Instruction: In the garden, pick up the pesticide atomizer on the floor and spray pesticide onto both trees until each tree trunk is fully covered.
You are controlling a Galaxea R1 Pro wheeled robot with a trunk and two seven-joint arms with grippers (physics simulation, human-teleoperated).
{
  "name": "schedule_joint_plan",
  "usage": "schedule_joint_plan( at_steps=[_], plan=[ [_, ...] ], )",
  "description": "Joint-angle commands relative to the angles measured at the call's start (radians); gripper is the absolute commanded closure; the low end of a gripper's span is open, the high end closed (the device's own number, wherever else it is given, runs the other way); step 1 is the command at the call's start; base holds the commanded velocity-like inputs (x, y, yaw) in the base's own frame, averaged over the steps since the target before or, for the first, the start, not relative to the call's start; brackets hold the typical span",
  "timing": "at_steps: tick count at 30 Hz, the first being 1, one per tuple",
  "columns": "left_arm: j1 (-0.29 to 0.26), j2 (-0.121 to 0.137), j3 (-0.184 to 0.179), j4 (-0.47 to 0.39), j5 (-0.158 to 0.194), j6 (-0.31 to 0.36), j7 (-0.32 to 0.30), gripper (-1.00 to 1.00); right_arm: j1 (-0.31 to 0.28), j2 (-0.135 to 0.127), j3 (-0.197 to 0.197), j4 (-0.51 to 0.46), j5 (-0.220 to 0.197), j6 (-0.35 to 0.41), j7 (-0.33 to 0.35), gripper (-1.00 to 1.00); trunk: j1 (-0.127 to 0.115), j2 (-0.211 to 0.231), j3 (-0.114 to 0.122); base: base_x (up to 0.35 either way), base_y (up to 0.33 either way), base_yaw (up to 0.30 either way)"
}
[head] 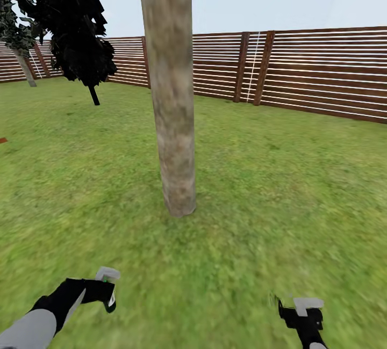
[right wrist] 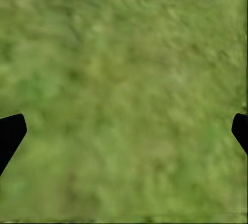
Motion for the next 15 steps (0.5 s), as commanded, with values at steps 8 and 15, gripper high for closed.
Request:
schedule_joint_plan(
  at_steps=[8,15],
  plan=[
    [-0.009,-0.033,0.006,-0.39,-0.008,0.302,-0.009,1.0,-0.001,-0.002,-0.041,0.116,0.011,-0.015,-0.014,-1.0,0.0,0.0,-0.001,0.111,-0.097,0.0],
    [-0.01,-0.039,0.016,-0.453,-0.008,0.324,-0.012,1.0,0.0,-0.002,-0.041,0.12,0.012,-0.018,-0.01,-1.0,0.0,0.0,-0.001,-0.013,-0.263,0.0]
  ],
)
